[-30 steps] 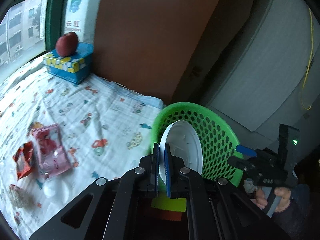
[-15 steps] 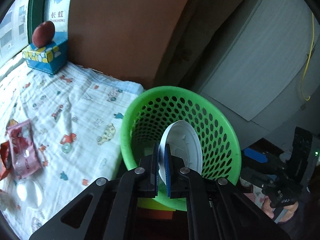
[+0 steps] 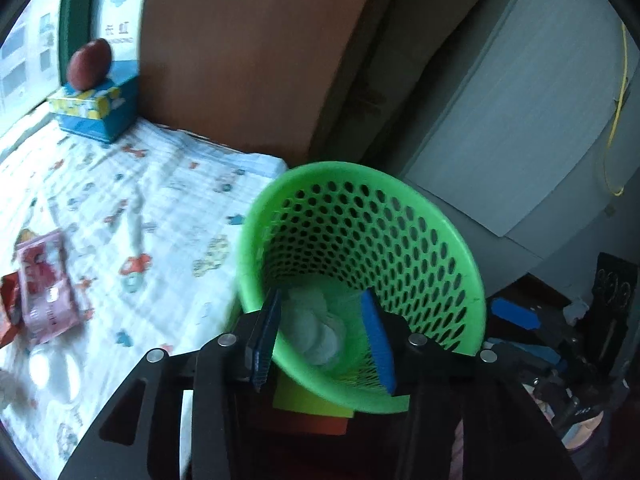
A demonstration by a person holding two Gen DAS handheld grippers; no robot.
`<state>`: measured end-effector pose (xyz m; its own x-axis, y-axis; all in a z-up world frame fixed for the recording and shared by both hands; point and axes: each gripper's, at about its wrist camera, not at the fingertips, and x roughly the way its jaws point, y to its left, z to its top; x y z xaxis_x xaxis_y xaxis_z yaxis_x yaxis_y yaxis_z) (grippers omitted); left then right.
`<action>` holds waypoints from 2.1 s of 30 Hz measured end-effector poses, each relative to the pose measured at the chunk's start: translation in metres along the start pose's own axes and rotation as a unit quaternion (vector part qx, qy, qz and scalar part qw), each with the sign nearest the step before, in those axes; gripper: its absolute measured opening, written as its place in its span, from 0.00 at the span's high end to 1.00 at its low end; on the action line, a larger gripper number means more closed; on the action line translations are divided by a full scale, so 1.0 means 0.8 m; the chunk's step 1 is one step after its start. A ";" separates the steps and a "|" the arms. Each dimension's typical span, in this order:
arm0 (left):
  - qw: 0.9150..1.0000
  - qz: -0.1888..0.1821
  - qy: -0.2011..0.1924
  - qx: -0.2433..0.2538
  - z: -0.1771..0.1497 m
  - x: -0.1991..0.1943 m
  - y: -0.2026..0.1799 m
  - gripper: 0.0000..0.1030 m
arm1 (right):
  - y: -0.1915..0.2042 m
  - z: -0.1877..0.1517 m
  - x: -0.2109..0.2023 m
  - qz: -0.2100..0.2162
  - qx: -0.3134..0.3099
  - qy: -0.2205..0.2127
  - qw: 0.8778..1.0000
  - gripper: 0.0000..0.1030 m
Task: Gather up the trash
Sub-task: 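Drop the white foam lid from the left tool into the green basket, then move both tools back to the trash on the bed, then grasp the crumpled white tissue with the left tool while the right tool grasps the small clear cup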
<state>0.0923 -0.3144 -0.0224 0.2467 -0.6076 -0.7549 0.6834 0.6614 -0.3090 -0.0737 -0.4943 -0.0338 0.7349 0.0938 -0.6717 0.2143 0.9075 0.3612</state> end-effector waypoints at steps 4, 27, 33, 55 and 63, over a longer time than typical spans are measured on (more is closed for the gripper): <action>1.000 0.023 -0.009 -0.015 -0.012 -0.024 0.026 0.57 | 0.016 0.000 0.006 0.011 -0.010 0.003 1.000 0.08; 0.966 0.201 -0.042 -0.156 -0.112 -0.143 0.256 0.48 | 0.149 0.008 0.060 0.077 -0.087 0.028 0.993 0.08; 0.948 0.257 -0.029 -0.186 -0.131 -0.143 0.314 0.48 | 0.177 0.006 0.077 0.090 -0.103 0.040 0.990 0.08; 0.940 0.274 -0.036 -0.202 -0.152 -0.141 0.370 0.68 | 0.251 -0.006 0.134 0.106 -0.149 0.080 0.980 0.08; 0.942 0.260 -0.052 -0.205 -0.160 -0.160 0.365 0.73 | 0.284 -0.012 0.161 0.104 -0.180 0.090 0.974 0.08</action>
<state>0.1725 0.0130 -0.0905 0.5553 -0.1805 -0.8118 0.1339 0.9828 -0.1270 0.0632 -0.2720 -0.0445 0.6068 0.3318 -0.7223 -0.1902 0.9429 0.2734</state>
